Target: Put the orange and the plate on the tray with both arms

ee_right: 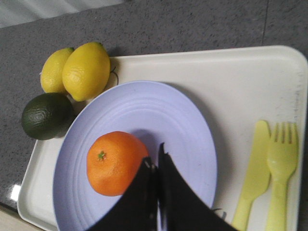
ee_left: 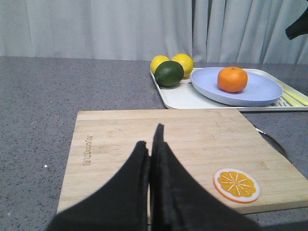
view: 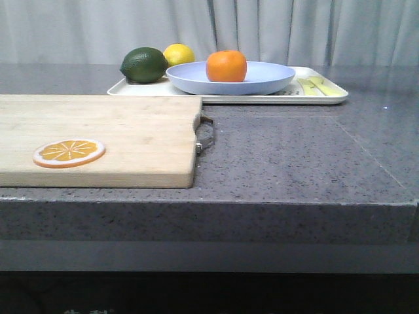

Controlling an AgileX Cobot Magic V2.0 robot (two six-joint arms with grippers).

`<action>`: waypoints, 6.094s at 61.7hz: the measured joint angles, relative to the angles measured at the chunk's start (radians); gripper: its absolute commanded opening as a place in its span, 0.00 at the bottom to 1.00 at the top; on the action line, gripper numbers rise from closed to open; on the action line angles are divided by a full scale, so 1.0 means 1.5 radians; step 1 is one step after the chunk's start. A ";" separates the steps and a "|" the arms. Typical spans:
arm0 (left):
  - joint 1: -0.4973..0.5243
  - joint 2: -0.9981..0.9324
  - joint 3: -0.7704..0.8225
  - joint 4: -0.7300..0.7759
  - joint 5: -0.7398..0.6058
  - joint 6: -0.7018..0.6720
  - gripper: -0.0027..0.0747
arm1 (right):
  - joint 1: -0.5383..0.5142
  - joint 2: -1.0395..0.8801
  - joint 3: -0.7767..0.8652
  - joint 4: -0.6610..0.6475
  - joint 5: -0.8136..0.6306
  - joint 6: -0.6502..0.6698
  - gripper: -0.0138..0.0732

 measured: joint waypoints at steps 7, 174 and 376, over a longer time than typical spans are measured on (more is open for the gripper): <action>0.000 0.000 0.000 0.000 0.000 0.000 0.01 | 0.006 -0.049 0.012 -0.069 0.000 0.000 0.03; 0.000 0.000 0.004 0.000 -0.001 0.000 0.01 | 0.065 -1.356 1.660 -0.252 -0.705 -0.136 0.03; 0.134 -0.037 0.263 -0.003 -0.226 0.000 0.01 | -0.001 -1.588 1.895 -0.252 -0.717 -0.137 0.03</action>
